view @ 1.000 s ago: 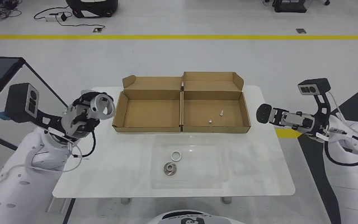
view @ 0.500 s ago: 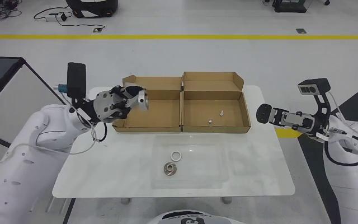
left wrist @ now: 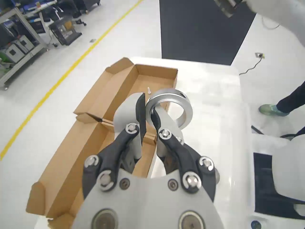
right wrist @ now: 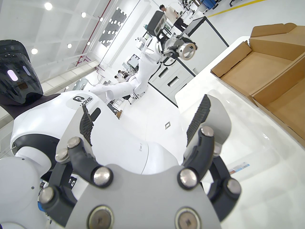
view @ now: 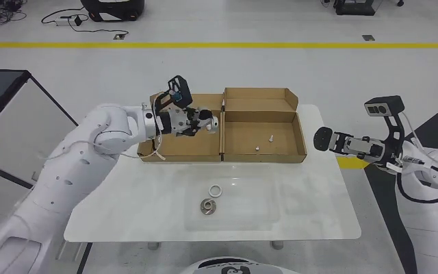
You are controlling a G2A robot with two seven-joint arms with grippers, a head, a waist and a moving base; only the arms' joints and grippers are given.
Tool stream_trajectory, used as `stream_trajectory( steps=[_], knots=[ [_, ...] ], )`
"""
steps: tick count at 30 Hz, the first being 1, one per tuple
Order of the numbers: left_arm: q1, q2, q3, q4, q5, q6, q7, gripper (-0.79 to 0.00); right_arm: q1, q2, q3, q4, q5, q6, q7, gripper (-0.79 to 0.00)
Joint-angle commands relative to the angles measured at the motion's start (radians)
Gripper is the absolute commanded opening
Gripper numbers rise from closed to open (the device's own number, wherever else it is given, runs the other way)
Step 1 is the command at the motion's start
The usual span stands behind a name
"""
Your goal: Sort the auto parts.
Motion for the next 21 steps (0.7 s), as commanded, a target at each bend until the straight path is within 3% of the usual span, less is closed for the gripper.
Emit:
stream_trajectory(
  steps=[1, 7, 18, 21],
  knots=[
    [-0.029, -0.020, 0.055, 0.045, 0.052, 0.014, -0.009, -0.785, 0.000, 0.000, 0.000, 0.000, 0.000, 0.000, 0.000, 0.000],
    [-0.106, -0.084, 0.178, 0.167, 0.106, 0.078, -0.014, -0.785, 0.000, 0.000, 0.000, 0.000, 0.000, 0.000, 0.000, 0.000],
    [-0.090, -0.084, 0.174, 0.159, 0.094, 0.076, 0.008, -0.785, 0.000, 0.000, 0.000, 0.000, 0.000, 0.000, 0.000, 0.000],
    [-0.083, -0.088, 0.168, 0.177, 0.109, 0.138, -0.022, -0.785, 0.000, 0.000, 0.000, 0.000, 0.000, 0.000, 0.000, 0.000]
  ],
)
